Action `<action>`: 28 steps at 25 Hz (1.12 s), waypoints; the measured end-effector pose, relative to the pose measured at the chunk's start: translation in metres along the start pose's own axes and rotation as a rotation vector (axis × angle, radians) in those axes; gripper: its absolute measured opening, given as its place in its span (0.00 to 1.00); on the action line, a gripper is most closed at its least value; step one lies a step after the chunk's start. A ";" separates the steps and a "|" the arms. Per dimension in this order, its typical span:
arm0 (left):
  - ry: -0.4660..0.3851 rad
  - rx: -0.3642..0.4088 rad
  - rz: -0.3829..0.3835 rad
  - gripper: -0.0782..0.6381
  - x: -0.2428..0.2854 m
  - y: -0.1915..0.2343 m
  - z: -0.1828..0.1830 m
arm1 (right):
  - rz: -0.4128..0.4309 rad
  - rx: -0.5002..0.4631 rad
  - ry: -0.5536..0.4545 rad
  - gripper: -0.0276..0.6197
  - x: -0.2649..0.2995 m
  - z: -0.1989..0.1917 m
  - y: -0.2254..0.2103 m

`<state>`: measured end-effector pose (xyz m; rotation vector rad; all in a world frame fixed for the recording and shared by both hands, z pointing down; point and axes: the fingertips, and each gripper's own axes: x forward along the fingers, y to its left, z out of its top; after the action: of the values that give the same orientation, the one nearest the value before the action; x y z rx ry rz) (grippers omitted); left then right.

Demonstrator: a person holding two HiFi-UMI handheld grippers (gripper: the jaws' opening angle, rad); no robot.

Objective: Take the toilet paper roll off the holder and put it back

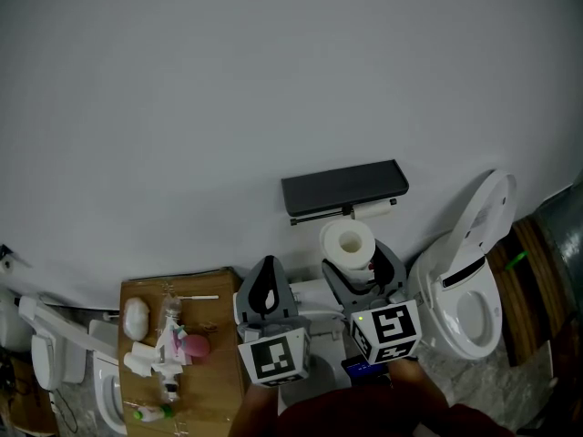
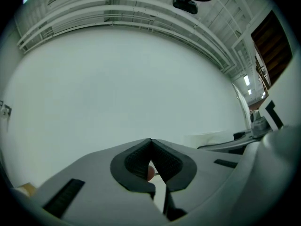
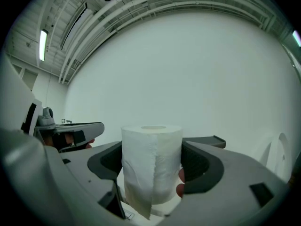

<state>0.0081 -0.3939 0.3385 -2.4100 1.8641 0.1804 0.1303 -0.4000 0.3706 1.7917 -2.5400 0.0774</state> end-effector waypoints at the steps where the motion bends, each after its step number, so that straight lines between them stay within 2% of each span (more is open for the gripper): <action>1: 0.003 0.007 0.004 0.12 0.000 0.000 -0.001 | 0.001 0.000 -0.001 0.59 0.000 0.000 0.000; 6: -0.006 -0.058 0.014 0.12 -0.002 0.004 0.002 | 0.002 -0.001 -0.005 0.59 -0.002 0.002 0.000; 10: -0.014 -0.033 0.002 0.12 -0.001 0.002 0.002 | -0.002 -0.001 -0.003 0.59 -0.001 0.001 -0.001; 28: 0.005 -0.050 -0.021 0.12 0.000 -0.003 -0.005 | 0.004 -0.035 -0.005 0.59 0.007 0.005 0.002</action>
<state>0.0115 -0.3939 0.3434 -2.4639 1.8571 0.2222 0.1260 -0.4058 0.3661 1.7768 -2.5319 0.0285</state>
